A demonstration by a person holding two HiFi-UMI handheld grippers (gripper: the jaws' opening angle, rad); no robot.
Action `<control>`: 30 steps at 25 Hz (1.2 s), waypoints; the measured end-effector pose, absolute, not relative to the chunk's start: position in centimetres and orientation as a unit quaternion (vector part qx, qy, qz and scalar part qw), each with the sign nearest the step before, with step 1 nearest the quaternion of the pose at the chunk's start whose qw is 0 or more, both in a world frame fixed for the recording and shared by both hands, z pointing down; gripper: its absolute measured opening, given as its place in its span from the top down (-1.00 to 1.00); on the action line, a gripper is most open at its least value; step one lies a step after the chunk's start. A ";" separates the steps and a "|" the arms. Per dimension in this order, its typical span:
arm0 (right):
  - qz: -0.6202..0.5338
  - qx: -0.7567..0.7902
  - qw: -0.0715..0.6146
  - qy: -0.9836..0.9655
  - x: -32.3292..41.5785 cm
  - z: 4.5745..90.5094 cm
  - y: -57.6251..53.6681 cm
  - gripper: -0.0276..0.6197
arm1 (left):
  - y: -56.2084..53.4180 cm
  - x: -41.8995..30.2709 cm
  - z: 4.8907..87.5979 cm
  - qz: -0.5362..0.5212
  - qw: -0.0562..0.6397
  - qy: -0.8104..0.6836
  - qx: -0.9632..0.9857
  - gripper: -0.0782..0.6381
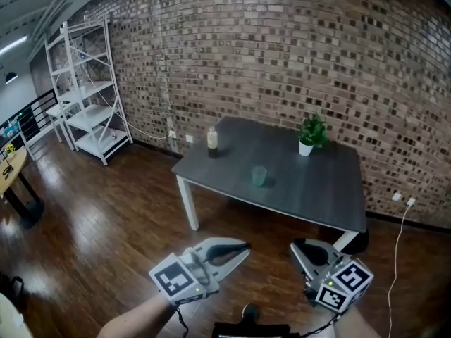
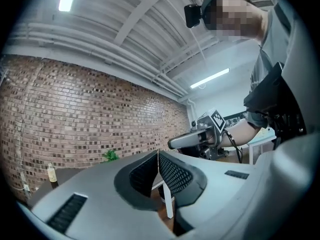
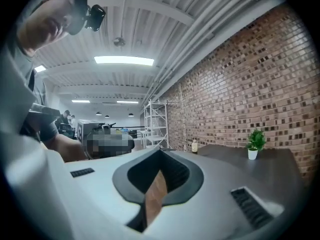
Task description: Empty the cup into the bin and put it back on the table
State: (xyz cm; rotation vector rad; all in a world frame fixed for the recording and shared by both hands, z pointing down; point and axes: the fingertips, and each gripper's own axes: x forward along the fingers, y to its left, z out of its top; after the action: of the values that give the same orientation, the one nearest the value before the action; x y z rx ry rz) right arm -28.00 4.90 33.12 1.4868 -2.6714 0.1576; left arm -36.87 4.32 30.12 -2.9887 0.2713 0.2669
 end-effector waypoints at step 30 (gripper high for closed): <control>0.052 0.450 0.032 -0.891 -16.3 33.8 -19.9 0.90 | -19.8 -25.5 31.2 0.049 0.075 0.135 -0.987 0.78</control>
State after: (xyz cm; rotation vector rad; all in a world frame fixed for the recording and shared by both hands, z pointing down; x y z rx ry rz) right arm -16.34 -19.89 33.75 1.3849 -2.7436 0.1614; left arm -25.55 -19.81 31.17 -2.9603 0.4047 0.1456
